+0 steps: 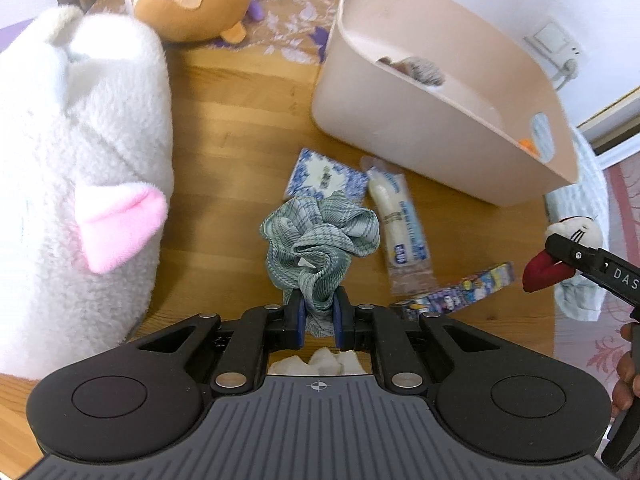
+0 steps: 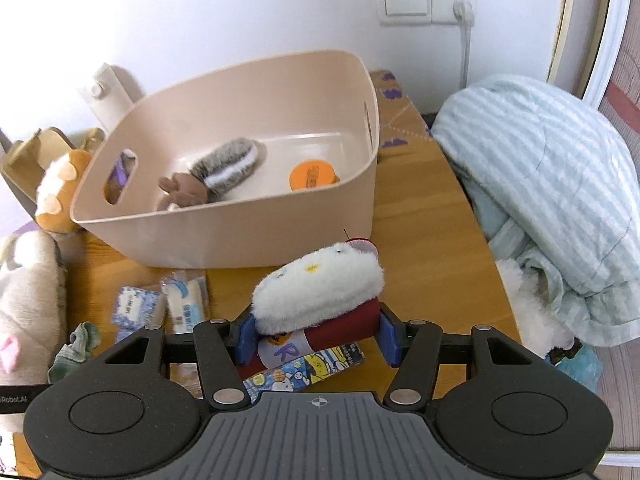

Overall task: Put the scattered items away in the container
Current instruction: 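Lift the scrunchie and plush cat with both tools over the basket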

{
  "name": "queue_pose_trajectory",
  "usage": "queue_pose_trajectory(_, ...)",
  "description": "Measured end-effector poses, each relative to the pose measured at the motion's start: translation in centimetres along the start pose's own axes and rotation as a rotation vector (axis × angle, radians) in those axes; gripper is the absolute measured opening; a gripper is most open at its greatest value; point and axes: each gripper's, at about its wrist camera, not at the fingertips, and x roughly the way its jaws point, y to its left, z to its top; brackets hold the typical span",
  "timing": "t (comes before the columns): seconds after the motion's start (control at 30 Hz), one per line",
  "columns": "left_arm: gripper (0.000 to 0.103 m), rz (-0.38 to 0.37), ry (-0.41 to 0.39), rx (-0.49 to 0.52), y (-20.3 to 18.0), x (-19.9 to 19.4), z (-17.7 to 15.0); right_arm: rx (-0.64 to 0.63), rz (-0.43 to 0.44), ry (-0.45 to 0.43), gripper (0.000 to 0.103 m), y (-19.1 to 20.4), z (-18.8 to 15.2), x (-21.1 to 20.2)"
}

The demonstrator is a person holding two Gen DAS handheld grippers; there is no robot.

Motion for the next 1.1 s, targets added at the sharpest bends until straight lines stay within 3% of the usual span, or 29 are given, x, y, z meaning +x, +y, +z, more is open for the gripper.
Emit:
queue_pose_trajectory(0.47, 0.013, -0.059, -0.111, 0.060, -3.7, -4.5, 0.6, 0.060, -0.002, -0.154, 0.055, 0.6, 1.6, -5.9)
queue_pose_trajectory(0.9, 0.013, -0.077, -0.197, 0.055, -5.0, -5.8, 3.6, 0.082, 0.013, -0.228, 0.055, 1.3, 4.2, -7.0)
queue_pose_trajectory(1.0, 0.013, -0.078, -0.218, 0.063, -5.6, -6.0, 4.6, 0.155, -0.046, -0.293, 0.055, 1.3, 5.3, -7.0)
queue_pose_trajectory(1.1, 0.013, -0.079, -0.235, 0.081, -6.3, -6.1, 5.8, 0.139, -0.057, -0.319, 0.056, 1.6, 6.4, -7.1)
